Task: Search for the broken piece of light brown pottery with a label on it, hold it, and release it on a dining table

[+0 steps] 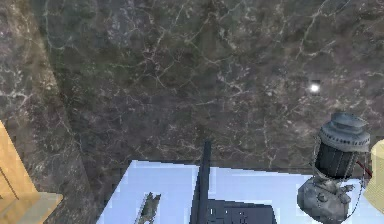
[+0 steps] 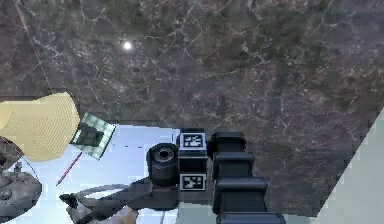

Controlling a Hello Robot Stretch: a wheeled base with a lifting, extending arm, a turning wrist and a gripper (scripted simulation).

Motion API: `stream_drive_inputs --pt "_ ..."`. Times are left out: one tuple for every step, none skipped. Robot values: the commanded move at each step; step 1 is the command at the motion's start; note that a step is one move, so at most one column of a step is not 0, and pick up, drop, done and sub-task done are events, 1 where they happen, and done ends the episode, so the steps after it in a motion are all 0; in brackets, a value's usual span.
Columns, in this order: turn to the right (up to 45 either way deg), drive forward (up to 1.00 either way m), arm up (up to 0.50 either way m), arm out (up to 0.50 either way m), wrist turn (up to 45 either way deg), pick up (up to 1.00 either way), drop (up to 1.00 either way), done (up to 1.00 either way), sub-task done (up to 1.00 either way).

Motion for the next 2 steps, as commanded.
stream_drive_inputs --pt "0.0 0.0 0.04 0.0 0.0 0.0 0.0 0.0 0.0" --pt "0.0 0.0 0.0 -0.08 0.0 0.0 0.0 0.0 0.0"
